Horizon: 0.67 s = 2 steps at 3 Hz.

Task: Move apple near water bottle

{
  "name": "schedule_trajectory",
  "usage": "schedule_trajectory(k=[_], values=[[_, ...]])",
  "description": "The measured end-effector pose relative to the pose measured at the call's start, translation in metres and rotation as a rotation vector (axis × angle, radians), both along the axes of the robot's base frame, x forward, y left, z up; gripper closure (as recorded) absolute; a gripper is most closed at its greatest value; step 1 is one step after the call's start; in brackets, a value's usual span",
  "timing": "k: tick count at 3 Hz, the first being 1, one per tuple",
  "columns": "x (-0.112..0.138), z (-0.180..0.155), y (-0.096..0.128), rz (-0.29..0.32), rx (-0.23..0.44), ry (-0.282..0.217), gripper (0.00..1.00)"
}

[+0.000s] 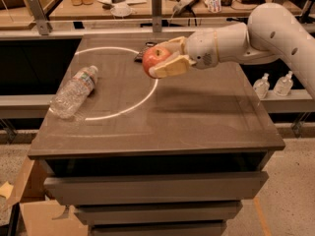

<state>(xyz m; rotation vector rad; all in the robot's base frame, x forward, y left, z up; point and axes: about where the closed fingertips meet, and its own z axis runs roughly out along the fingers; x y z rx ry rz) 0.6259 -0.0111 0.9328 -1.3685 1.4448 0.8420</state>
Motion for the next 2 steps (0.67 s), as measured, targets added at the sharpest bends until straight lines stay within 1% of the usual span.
schedule_trajectory(k=[1,2], values=[[0.0008,0.0117,0.0432,0.028,0.008,0.003,1.0],[0.0007,0.0115,0.0459,0.032,0.008,0.004,1.0]])
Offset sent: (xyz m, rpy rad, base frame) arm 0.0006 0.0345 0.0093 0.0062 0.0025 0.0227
